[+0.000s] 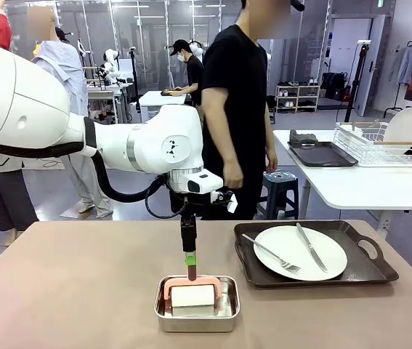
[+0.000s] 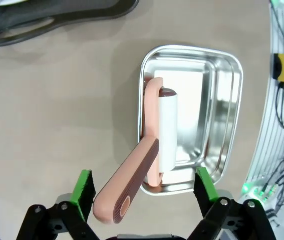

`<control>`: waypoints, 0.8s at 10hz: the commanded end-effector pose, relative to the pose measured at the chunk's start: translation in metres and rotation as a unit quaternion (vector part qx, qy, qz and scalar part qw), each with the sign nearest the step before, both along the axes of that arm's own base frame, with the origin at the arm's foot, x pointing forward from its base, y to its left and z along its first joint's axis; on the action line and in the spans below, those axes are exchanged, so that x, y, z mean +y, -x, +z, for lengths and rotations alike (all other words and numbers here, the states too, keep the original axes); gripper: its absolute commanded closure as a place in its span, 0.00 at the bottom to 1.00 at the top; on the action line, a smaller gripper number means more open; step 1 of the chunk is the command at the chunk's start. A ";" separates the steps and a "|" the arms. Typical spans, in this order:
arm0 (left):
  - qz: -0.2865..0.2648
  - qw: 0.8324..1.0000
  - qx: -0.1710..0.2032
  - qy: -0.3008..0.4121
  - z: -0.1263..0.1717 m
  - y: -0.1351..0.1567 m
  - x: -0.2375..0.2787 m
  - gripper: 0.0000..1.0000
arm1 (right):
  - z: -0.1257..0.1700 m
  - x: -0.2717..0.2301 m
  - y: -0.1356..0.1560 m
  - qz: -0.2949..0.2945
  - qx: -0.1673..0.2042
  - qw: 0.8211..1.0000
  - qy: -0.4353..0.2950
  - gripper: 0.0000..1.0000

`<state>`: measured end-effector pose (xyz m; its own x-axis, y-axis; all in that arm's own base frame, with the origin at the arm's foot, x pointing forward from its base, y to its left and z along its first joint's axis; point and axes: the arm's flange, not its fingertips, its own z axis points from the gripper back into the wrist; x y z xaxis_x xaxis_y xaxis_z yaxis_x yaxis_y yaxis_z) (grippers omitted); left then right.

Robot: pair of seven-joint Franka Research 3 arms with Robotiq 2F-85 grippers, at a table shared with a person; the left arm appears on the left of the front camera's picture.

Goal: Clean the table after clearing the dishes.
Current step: Place the Lint Roller back on top of the Airtight Container, then when the right (or left) Handle tray is removed, use the right hand (or left hand) to clean the right (or left) side of the table with the Lint Roller.

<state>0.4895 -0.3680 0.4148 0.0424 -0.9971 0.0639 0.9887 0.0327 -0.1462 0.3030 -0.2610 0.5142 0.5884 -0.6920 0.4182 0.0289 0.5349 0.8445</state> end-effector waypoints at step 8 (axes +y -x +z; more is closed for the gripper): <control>0.151 0.984 -0.060 0.073 0.077 -0.044 0.062 0.00 | 0.001 0.001 0.002 0.003 -0.006 1.000 0.000 0.00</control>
